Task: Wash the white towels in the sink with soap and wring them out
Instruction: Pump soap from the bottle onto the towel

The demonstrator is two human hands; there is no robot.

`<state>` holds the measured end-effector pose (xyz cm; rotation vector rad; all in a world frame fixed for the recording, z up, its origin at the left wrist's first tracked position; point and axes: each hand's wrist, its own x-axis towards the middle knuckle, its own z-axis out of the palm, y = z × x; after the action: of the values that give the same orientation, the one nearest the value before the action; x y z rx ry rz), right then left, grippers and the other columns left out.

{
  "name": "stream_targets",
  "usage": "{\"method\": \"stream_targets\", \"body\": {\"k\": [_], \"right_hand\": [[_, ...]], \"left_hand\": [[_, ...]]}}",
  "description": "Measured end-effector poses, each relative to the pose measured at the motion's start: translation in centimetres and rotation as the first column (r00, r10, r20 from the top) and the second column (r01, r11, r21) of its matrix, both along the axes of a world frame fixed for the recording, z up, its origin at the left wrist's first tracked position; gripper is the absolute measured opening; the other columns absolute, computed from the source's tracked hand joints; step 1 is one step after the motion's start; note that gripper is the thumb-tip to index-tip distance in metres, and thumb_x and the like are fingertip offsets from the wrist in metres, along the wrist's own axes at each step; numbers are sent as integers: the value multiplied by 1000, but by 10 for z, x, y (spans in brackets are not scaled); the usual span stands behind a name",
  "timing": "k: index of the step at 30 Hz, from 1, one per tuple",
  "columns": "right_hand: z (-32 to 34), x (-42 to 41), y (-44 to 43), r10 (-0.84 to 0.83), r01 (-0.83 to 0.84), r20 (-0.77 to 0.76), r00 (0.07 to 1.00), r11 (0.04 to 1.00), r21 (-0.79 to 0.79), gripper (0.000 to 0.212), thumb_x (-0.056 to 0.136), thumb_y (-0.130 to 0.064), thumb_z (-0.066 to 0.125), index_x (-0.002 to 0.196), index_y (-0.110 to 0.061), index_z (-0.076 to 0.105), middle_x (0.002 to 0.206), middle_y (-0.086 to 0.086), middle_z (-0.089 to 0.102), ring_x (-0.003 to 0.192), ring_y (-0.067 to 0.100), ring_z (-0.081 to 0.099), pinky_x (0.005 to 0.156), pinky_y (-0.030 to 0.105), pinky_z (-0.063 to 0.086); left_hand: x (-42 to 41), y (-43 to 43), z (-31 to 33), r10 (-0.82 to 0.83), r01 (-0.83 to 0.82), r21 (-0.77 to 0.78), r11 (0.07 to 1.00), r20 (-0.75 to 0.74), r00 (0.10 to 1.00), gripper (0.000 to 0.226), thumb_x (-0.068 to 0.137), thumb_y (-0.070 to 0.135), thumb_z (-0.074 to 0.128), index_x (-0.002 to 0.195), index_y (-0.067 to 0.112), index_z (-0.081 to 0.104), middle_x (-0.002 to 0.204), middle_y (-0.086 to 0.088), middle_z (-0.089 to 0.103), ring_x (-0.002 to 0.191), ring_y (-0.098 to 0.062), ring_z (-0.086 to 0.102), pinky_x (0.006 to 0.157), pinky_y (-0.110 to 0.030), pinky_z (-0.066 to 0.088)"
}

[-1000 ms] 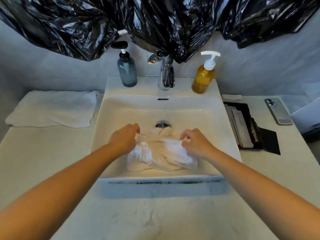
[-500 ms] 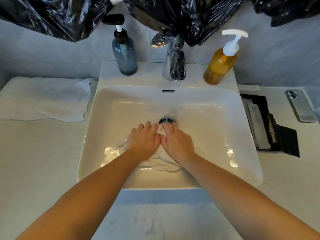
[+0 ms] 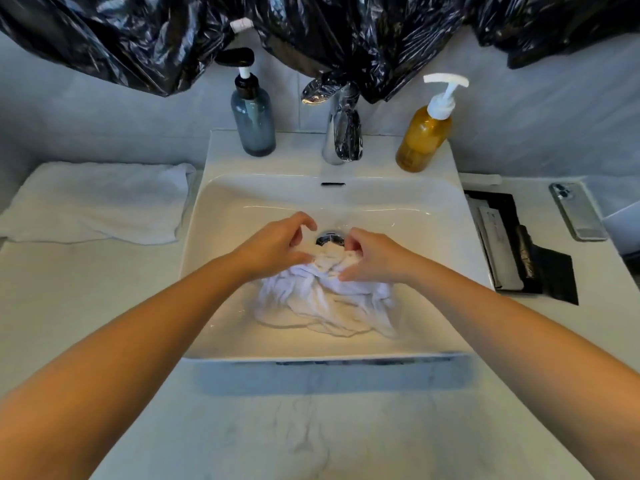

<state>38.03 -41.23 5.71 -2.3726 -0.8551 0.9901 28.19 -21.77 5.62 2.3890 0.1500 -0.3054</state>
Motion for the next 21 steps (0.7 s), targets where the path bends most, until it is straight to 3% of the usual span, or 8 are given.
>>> {"method": "stream_targets", "body": {"k": [4,6,9,13,15,17,19,21], "right_hand": [[14,9,-2,-22,23,-5,1000,989,149,49,78,-16,82,121,-19,60,115,-4,58,109,18,55,83,25,42],[24,13,-5,-43,56,-69,997,977,205,43,78,-12,82,116,-20,63,114,-2,61,106,16,57,87,25,44],[43,17,-16,-111,199,-283,953,932,302,25,85,-2,73,97,-23,64,98,-4,61,88,15,57,72,25,47],[58,18,-20,-145,278,-345,927,884,376,27,86,11,65,91,-15,63,91,1,59,80,15,57,68,25,49],[61,20,-19,-230,492,-536,812,764,417,30,88,12,59,98,-16,61,93,6,60,79,17,58,68,27,47],[66,19,-18,-305,723,-793,528,651,232,24,92,4,58,102,-18,58,89,11,60,74,20,57,66,29,45],[69,9,-16,-329,640,-825,460,767,51,9,96,-6,59,95,-15,58,82,11,61,67,17,53,63,26,40],[60,1,-13,-270,451,-768,580,892,27,10,95,-10,63,104,-14,60,90,9,64,65,13,50,61,24,35]], "left_hand": [[7,3,17,-74,70,125,990,30,997,19,95,21,61,110,12,68,102,-2,57,95,-20,54,78,-25,36],[7,0,26,4,-4,-1,1000,62,998,14,97,21,58,104,12,66,101,-1,57,98,-22,57,78,-26,42],[4,-6,39,158,-137,-298,945,45,986,8,101,20,52,95,17,56,96,-1,63,92,-21,62,83,-35,57],[3,-12,58,201,-123,-410,904,153,968,13,98,4,50,94,15,55,89,3,59,81,-9,58,78,-27,51],[6,-12,70,261,-146,-494,857,172,950,24,90,-9,52,92,13,60,86,3,61,78,-3,58,75,-20,49],[8,-12,79,364,-198,-596,778,172,915,35,82,-19,48,85,12,63,80,2,64,78,-7,61,76,-23,50],[9,-16,83,418,-210,-660,721,173,892,44,74,-26,40,79,11,62,76,-3,66,80,-15,61,73,-25,50],[10,-21,82,409,-193,-673,714,177,895,46,71,-27,36,77,11,62,75,-6,66,80,-18,61,70,-26,48]]}}
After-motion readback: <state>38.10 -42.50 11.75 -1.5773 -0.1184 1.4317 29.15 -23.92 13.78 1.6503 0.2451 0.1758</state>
